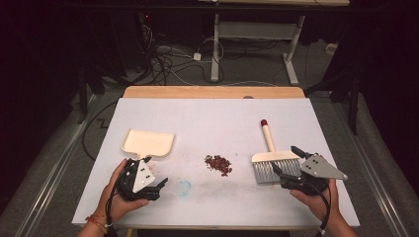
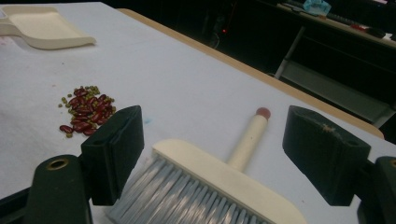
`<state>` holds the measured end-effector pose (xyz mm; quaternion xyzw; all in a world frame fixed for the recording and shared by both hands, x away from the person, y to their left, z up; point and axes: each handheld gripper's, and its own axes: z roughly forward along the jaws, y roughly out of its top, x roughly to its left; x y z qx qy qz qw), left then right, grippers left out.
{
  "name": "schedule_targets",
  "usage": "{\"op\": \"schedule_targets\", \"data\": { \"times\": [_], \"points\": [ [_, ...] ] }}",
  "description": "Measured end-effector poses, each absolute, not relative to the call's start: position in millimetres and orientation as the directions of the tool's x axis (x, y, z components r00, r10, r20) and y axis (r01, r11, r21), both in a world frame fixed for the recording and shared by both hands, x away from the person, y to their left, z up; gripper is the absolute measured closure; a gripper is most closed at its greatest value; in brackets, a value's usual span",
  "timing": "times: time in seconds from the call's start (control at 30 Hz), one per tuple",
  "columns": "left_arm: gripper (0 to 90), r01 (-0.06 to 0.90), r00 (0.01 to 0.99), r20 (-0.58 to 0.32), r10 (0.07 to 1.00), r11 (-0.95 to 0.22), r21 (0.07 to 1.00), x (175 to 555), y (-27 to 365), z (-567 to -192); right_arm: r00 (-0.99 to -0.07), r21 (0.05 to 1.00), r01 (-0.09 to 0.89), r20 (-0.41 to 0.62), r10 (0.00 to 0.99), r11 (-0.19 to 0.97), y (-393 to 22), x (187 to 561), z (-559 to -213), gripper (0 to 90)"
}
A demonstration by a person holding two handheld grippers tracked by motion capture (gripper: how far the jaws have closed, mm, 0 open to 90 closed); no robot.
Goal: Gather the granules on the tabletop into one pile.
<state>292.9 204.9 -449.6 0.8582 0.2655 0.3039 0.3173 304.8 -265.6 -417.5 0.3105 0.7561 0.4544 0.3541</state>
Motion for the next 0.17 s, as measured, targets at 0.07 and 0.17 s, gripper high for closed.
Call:
{"op": "schedule_targets", "data": {
  "times": [0.07, 0.17],
  "points": [
    [16.2, 0.266, 0.674, 0.351, 0.65, -0.656, 0.706, 294.1, 205.1, -450.0, -0.555, 0.903, 0.142, -0.267, 0.788, 0.406, -264.0, 303.9, -417.4, 21.5],
    [16.2, 0.267, 0.67, 0.352, 0.654, -0.654, 0.707, 295.3, 204.9, -449.7, -0.556, 0.908, 0.133, -0.264, 0.788, 0.398, -263.7, 303.3, -416.6, 21.6]
  ]
}}
